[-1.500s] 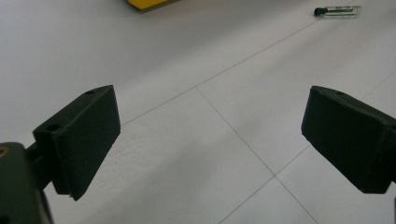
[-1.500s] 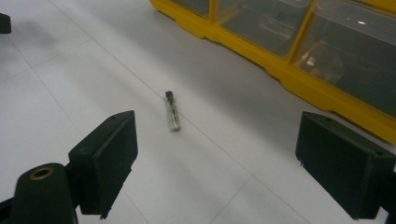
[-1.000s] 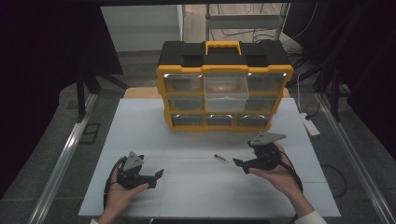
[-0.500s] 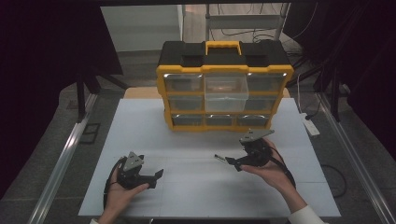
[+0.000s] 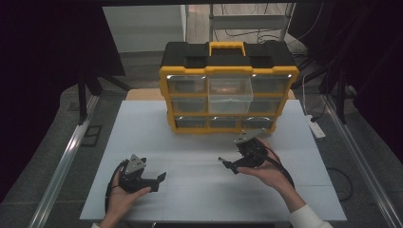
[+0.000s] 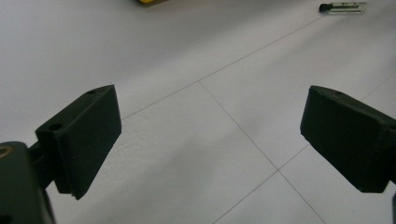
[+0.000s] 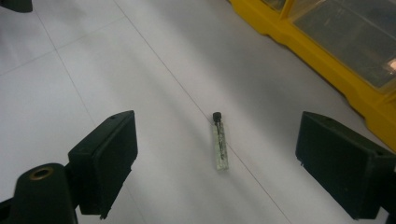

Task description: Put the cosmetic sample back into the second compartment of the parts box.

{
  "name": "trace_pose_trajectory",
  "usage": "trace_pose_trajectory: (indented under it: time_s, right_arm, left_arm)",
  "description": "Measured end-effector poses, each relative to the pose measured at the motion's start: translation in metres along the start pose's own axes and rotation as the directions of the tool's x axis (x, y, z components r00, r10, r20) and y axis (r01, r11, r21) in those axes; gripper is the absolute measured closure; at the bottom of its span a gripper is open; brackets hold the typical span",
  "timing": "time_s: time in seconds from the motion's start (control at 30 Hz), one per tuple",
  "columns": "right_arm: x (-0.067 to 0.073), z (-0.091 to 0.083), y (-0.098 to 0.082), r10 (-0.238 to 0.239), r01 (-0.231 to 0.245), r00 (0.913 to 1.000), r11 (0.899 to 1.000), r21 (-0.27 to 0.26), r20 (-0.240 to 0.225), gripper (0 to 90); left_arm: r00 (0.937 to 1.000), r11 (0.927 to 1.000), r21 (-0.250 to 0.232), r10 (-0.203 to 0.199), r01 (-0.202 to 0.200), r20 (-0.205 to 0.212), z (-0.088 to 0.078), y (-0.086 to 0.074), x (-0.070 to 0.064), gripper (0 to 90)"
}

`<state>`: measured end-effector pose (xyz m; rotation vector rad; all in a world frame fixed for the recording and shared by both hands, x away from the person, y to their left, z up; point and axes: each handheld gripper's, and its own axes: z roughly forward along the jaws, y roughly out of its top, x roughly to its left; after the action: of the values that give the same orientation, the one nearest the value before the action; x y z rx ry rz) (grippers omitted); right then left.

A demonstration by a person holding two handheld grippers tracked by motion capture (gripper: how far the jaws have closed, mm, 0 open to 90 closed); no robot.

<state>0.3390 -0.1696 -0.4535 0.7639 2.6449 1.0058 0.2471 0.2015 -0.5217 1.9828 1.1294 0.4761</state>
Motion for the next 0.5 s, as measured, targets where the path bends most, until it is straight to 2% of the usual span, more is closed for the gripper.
trace_pose_trajectory:
  time_s: [0.33,0.5]
  right_arm:
    - [-0.004,0.018,0.003,-0.011,0.011,0.9999,0.998,0.062,-0.006,13.9]
    - [-0.009,0.031,0.002,-0.001,0.002,1.0000,0.993,0.118,-0.007,14.7]
  left_arm:
    - [1.0000,1.0000,-0.008,0.005,-0.005,0.002,-0.001,0.000,-0.001,5.7]
    - [0.9999,0.9999,-0.009,0.009,-0.009,0.006,-0.001,0.001,-0.001,5.7]
